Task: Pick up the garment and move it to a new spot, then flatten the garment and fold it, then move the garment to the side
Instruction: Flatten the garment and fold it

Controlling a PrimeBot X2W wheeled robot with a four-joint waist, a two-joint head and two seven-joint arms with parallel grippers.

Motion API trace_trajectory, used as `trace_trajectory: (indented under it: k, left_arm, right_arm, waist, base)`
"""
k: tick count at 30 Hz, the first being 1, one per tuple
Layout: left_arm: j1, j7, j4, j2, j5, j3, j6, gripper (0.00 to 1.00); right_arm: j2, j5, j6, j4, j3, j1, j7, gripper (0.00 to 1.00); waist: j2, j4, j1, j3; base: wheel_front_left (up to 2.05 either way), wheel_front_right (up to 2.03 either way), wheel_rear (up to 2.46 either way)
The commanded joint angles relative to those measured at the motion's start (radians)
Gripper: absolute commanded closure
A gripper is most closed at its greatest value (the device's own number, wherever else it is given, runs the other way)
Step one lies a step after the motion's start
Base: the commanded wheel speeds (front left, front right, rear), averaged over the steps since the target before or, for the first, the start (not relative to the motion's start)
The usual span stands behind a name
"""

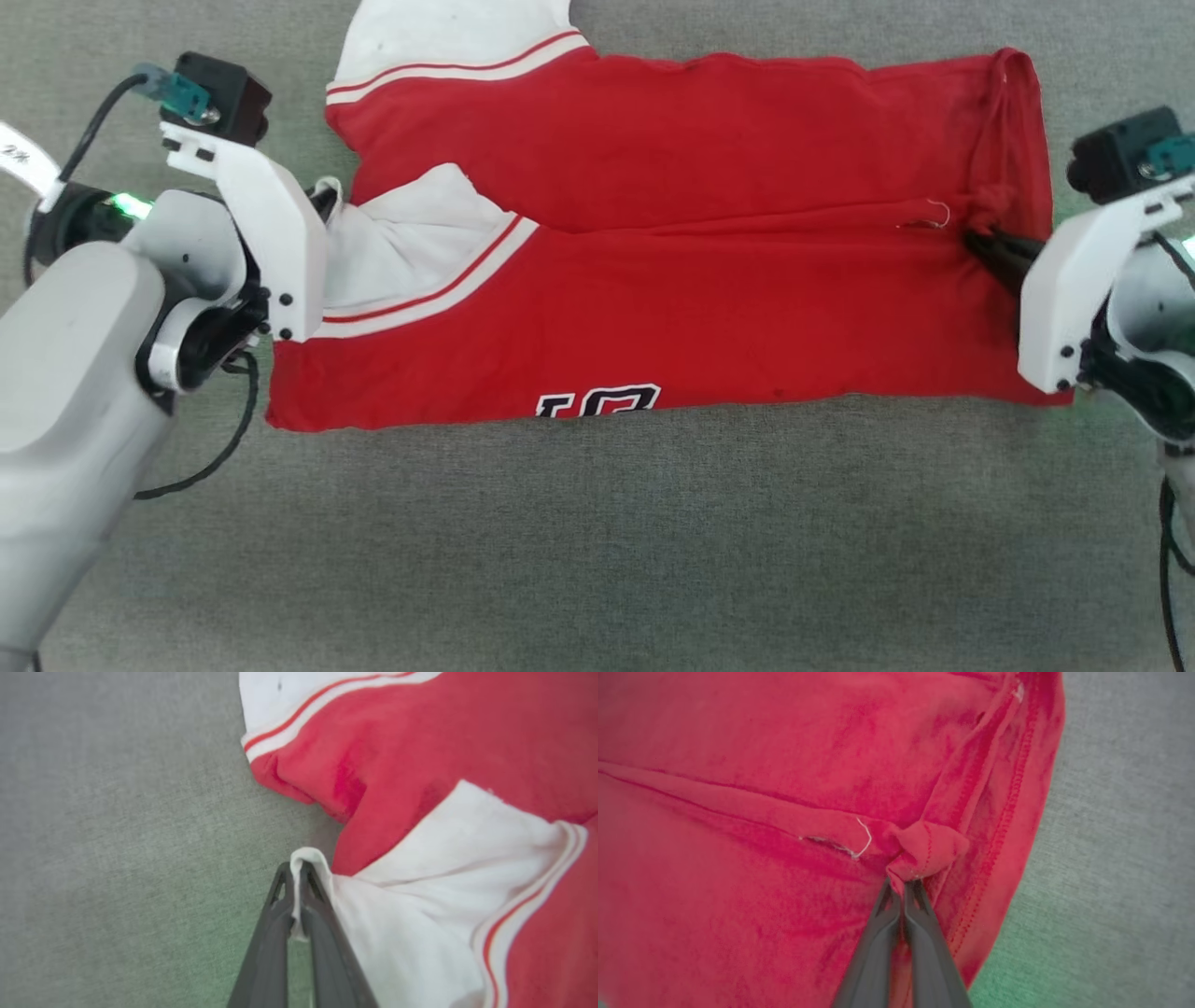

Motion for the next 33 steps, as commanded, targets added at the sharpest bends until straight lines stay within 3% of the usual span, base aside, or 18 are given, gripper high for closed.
trace_trajectory:
  k: [1, 2, 3, 4, 6, 7, 8, 13, 17, 25, 31, 33]
  left_arm:
    - [-0.018, -0.001, 0.037, -0.015, -0.007, -0.003, -0.012, 1.0]
    - [-0.028, -0.001, 0.073, -0.026, -0.016, 0.0, -0.017, 1.0]
    - [-0.032, 0.006, 0.102, -0.037, -0.027, 0.003, -0.02, 1.0]
    - [-0.037, 0.01, 0.126, -0.042, -0.031, 0.002, -0.026, 1.0]
    - [-0.05, 0.005, 0.152, -0.044, -0.033, 0.007, -0.026, 0.64]
    - [-0.052, 0.01, 0.156, -0.041, -0.036, 0.009, -0.023, 0.21]
    - [-0.055, 0.021, 0.154, -0.035, -0.037, 0.007, -0.024, 0.0]
    - [-0.036, 0.056, 0.07, 0.012, -0.052, 0.028, 0.005, 0.0]
    - [0.01, 0.093, -0.063, 0.072, -0.074, 0.046, 0.053, 0.0]
    - [0.169, 0.202, -0.355, 0.186, -0.133, 0.053, 0.196, 0.0]
    - [0.271, 0.233, -0.456, 0.248, -0.161, 0.061, 0.301, 0.0]
    - [0.285, 0.238, -0.46, 0.257, -0.165, 0.063, 0.314, 0.0]
  right_arm:
    - [0.003, 0.007, -0.001, 0.028, 0.018, -0.019, -0.013, 0.75]
    - [0.004, 0.011, -0.001, 0.048, 0.031, -0.028, -0.02, 0.68]
    - [0.0, 0.012, -0.001, 0.059, 0.044, -0.035, -0.028, 0.53]
    - [-0.006, 0.015, -0.001, 0.066, 0.053, -0.045, -0.037, 0.05]
    - [-0.017, 0.03, -0.001, 0.067, 0.063, -0.052, -0.048, 0.0]
    - [-0.025, 0.037, -0.001, 0.062, 0.06, -0.052, -0.058, 0.0]
    - [-0.034, 0.039, -0.001, 0.052, 0.055, -0.049, -0.068, 0.0]
    - [-0.045, 0.043, 0.0, -0.022, -0.008, -0.009, -0.142, 0.0]
    - [-0.02, 0.011, 0.0, -0.103, -0.098, 0.045, -0.209, 0.0]
    - [0.123, -0.083, 0.0, -0.265, -0.281, 0.174, -0.321, 0.0]
    - [0.243, -0.134, 0.0, -0.355, -0.356, 0.256, -0.343, 0.0]
    - [0.26, -0.135, 0.0, -0.367, -0.36, 0.27, -0.339, 0.0]
  waist:
    - [0.0, -0.003, 0.0, 0.004]
    - [0.0, -0.004, 0.0, 0.005]
    - [0.0, -0.004, 0.0, 0.004]
    - [0.0, -0.005, 0.0, 0.004]
    - [0.0, -0.006, 0.0, -0.002]
    - [0.0, -0.006, 0.0, -0.006]
    - [0.0, -0.006, 0.0, -0.011]
    - [0.0, -0.001, 0.0, -0.034]
    - [0.0, 0.0, 0.0, -0.051]
    - [0.0, -0.016, 0.0, -0.057]
    - [0.0, -0.052, 0.0, -0.039]
    - [0.0, -0.059, 0.0, -0.035]
  base:
    - [0.0, 0.0, 0.0]
    - [0.0, 0.0, 0.0]
    - [0.0, 0.0, 0.0]
    - [0.0, 0.0, 0.0]
    - [0.0, 0.0, 0.0]
    - [0.0, 0.0, 0.0]
    - [0.0, 0.0, 0.0]
    - [0.0, 0.0, 0.0]
    - [0.0, 0.0, 0.0]
    - [0.0, 0.0, 0.0]
    - [0.0, 0.0, 0.0]
    - [0.0, 0.0, 0.0]
